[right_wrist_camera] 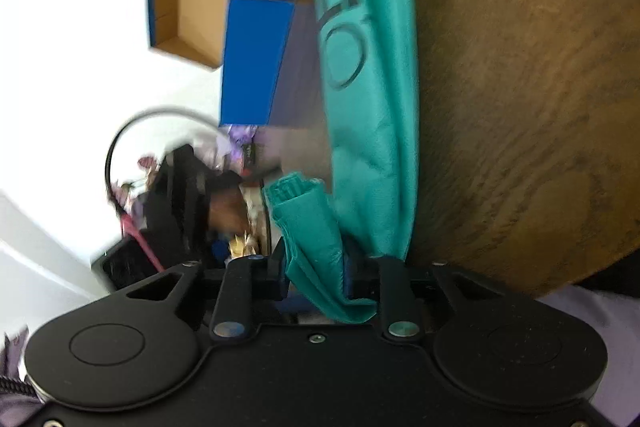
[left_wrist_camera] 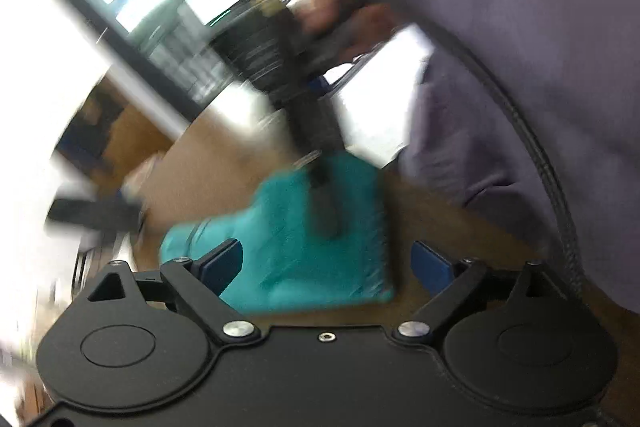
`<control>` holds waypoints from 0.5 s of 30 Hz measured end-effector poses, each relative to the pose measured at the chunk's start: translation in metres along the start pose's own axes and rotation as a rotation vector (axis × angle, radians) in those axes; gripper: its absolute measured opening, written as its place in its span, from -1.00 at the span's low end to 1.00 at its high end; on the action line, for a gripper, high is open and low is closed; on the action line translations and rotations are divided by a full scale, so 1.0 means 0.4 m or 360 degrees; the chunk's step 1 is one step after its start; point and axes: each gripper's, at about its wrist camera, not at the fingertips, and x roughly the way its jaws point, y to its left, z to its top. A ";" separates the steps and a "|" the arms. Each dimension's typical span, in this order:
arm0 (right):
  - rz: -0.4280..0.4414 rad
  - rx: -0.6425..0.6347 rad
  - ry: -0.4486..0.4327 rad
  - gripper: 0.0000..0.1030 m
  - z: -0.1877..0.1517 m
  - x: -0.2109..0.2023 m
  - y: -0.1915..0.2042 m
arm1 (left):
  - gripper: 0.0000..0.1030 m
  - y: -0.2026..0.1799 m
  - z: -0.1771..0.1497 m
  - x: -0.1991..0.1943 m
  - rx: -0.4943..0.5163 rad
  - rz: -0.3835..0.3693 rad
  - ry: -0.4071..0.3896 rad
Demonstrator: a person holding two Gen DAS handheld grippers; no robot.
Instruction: Fold shopping bag
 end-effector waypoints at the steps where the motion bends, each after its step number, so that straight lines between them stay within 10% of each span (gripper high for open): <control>1: -0.0013 -0.0080 0.0015 -0.52 0.001 0.001 0.008 | 0.77 0.019 -0.016 -0.010 -0.0136 -0.0029 -0.0040; 8: 0.0092 -0.0577 0.0044 -0.51 -0.008 -0.017 0.016 | 0.85 -0.056 -0.015 0.031 0.0079 -0.0064 -0.0143; 15: 0.0578 -0.0532 0.0113 -0.51 -0.013 -0.026 -0.003 | 0.67 -0.071 0.002 0.054 0.0115 -0.0014 -0.0265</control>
